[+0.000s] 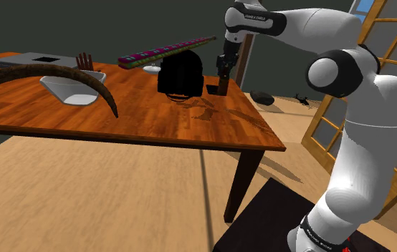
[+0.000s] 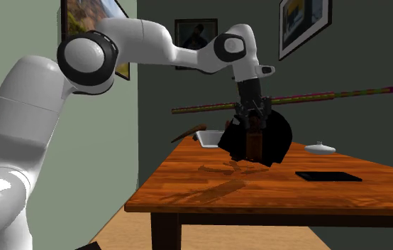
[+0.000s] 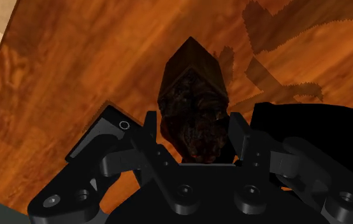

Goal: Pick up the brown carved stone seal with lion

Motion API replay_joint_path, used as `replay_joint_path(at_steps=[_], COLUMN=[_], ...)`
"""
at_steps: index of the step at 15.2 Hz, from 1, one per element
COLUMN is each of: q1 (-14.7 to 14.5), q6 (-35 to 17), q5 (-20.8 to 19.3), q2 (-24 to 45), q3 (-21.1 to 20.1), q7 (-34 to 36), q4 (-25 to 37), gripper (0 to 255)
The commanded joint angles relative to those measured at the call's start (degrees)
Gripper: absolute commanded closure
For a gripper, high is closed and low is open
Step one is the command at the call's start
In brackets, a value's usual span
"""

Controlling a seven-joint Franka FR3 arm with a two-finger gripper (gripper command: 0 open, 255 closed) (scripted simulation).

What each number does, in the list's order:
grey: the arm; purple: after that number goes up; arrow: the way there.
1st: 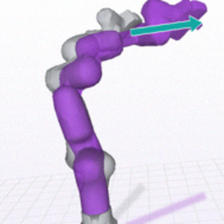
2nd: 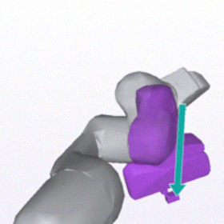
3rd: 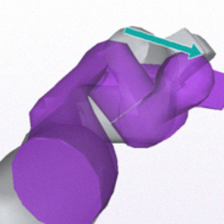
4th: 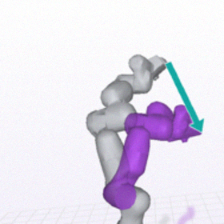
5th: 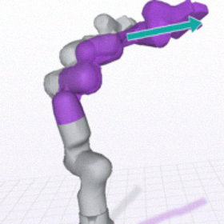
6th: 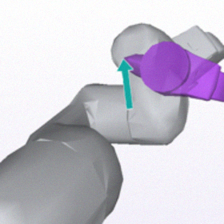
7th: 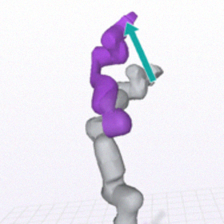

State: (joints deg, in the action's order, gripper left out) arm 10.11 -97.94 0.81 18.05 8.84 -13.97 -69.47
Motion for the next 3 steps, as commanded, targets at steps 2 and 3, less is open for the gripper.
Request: replay_joint_path(at_steps=[2, 3], q1=[0.2, 0.2], q6=[2.3, 2.3], q5=[0.1, 0.1], q2=[0.8, 0.7], q3=[0.0, 0.0], q7=[-0.1, -0.1], q4=[3.1, 3.1], gripper=[255, 255])
